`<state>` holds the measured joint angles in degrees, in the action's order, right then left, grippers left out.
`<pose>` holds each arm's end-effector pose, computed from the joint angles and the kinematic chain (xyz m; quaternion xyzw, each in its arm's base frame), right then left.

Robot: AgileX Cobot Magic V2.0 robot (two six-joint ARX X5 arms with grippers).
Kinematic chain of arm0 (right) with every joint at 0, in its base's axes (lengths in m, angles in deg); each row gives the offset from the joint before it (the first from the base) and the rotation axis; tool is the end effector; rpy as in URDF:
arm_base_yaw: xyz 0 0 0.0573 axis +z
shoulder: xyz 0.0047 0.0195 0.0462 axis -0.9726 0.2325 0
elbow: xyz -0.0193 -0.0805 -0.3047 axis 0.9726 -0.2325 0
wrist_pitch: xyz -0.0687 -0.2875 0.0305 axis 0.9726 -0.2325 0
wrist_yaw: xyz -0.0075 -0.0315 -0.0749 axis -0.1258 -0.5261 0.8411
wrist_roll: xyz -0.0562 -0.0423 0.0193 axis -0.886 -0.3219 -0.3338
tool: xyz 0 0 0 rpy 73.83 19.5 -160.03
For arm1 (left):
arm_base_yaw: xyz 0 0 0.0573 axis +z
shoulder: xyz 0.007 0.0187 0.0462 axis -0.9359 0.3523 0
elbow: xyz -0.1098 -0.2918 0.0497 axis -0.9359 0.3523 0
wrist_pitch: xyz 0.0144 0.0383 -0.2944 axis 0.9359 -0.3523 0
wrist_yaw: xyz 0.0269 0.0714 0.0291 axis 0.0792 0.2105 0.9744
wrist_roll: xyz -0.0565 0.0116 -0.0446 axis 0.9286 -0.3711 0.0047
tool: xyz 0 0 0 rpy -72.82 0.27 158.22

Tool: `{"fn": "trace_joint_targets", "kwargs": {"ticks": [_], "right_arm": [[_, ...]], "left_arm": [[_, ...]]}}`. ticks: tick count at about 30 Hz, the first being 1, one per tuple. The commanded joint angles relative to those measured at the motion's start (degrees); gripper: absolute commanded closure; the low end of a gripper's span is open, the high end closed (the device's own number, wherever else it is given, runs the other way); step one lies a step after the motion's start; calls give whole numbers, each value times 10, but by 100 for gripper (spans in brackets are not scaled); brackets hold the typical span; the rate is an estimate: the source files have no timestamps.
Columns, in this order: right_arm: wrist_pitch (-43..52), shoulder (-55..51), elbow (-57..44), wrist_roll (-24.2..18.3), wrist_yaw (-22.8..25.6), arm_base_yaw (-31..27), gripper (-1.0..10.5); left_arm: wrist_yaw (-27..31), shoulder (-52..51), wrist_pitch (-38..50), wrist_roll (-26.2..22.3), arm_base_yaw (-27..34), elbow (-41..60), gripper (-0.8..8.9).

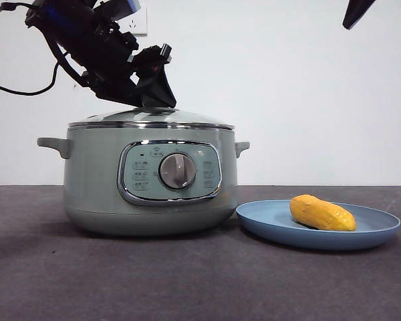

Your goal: Take the corn out from the steamer,put the corn on the plate,close the lid

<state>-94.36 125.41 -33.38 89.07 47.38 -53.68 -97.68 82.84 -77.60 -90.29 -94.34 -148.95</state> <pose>0.1835 0.0823 0.3452 0.0225 0.3586 0.1924 0.9132 0.3853 -0.1891 0.2858 0.0662 0.1987 -0.2923 0.9331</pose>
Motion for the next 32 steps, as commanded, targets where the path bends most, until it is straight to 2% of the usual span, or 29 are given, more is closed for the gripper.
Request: {"fn": "trace_joint_targets", "kwargs": {"ticks": [1, 11, 15, 17, 20, 21, 32], "right_arm": [[2, 0, -3, 4, -1, 1, 411], [2, 0, -3, 3, -1, 1, 411], [2, 0, -3, 3, -1, 1, 411], [2, 0, -3, 3, -1, 1, 411], [2, 0, -3, 3, -1, 1, 411], [2, 0, -3, 3, -1, 1, 411], [2, 0, -3, 3, -1, 1, 411]], "left_arm": [[-2, 9, 13, -2, -6, -4, 822], [-2, 9, -63, -2, -7, -4, 821], [-3, 9, -66, -2, -7, -4, 805], [-3, 9, -66, -1, -7, -4, 698], [-2, 9, -65, -1, -5, -4, 388], [-2, 9, -64, -1, -5, -4, 340], [-3, -23, -63, -1, -5, -4, 341]]}}
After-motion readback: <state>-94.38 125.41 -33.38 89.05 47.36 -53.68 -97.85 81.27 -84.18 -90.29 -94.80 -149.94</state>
